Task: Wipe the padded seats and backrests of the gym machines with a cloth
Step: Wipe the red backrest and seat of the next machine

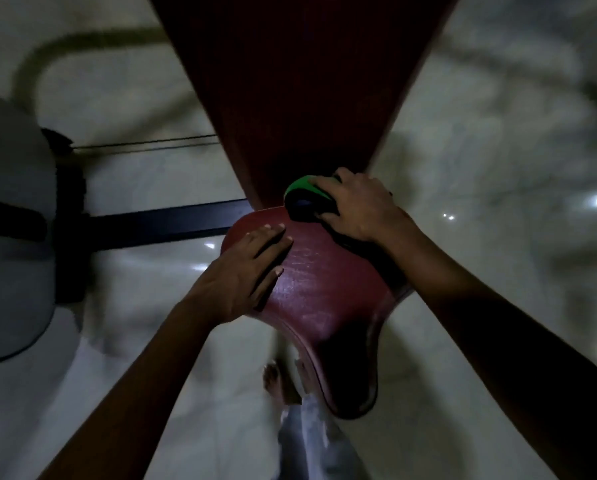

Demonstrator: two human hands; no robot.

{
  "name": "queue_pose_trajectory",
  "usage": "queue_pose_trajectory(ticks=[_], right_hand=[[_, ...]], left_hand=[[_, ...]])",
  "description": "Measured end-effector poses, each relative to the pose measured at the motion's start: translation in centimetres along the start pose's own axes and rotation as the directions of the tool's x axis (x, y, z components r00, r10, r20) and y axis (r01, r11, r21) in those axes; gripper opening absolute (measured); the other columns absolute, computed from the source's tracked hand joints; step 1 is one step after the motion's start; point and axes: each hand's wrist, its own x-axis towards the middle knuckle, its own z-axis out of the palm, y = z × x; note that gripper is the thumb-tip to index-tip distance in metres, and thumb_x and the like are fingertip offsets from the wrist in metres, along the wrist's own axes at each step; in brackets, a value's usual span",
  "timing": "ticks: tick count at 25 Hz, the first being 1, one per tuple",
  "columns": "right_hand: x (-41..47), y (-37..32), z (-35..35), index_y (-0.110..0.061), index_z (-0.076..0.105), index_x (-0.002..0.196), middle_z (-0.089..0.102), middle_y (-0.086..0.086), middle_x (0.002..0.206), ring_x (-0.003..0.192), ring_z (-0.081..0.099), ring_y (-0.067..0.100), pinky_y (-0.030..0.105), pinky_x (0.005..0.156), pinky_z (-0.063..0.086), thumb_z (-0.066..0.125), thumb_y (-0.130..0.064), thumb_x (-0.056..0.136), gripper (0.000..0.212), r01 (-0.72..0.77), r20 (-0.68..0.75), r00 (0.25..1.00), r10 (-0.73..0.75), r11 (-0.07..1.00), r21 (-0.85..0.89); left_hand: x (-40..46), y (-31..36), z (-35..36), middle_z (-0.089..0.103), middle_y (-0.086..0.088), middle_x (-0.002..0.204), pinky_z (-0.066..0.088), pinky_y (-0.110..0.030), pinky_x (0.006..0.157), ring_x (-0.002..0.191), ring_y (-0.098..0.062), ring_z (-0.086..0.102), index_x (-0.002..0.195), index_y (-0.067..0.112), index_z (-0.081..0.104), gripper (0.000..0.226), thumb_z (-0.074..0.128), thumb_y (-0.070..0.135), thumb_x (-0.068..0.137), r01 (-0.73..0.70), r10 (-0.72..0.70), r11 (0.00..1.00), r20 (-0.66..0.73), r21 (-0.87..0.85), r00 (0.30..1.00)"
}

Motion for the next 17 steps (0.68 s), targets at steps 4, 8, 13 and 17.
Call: queue_pose_trajectory(ticks=[4,8,13,17], right_hand=[[-2.7,1.0,-0.7,-0.024,0.039,0.142,0.051,0.012,0.12,0.107,0.053,0.03,0.036,0.081,0.044,0.058,-0.038,0.089,0.058,-0.054,-0.142,0.986,0.085,0.976,0.21],[-9.5,0.0,-1.1,-0.023,0.047,0.136,0.055,0.006,0.118,0.107,0.054,0.02,0.028,0.083,0.045,0.064,-0.036,0.086,0.054,-0.143,-0.343,0.829,0.441,0.761,0.632],[-12.9,-3.0,2.5,-0.023,0.047,0.137,0.054,0.007,0.115,0.105,0.056,0.025,0.034,0.084,0.049,0.066,-0.033,0.084,0.058,-0.381,-0.218,0.722,0.656,0.641,0.666],[-12.6,-4.7,3.6,-0.022,0.049,0.137,0.054,0.012,0.111,0.099,0.058,0.032,0.042,0.08,0.052,0.065,-0.037,0.081,0.059,-0.447,-0.262,0.649,0.714,0.637,0.628]], left_hand=[[1.6,0.4,0.0,0.043,-0.012,0.145,0.025,-0.032,0.109,0.13,-0.027,0.042,0.138,0.005,0.045,0.055,0.032,0.038,0.098,-0.098,0.098,0.995,0.056,-0.001,0.994],[2.2,0.1,-1.0,0.044,-0.014,0.144,0.04,-0.042,0.103,0.124,-0.03,0.048,0.139,0.007,0.046,0.054,0.03,0.04,0.099,-0.209,0.199,0.975,0.131,0.069,0.971],[5.6,-1.2,-2.5,0.037,-0.015,0.149,0.039,-0.043,0.103,0.129,-0.032,0.045,0.145,0.012,0.038,0.056,0.023,0.043,0.1,-0.522,0.471,0.846,0.306,0.11,0.827],[7.8,-2.2,-2.0,0.034,-0.016,0.15,0.028,-0.04,0.11,0.136,-0.032,0.037,0.147,0.01,0.034,0.059,0.024,0.044,0.099,-0.725,0.648,0.68,0.374,0.107,0.663]])
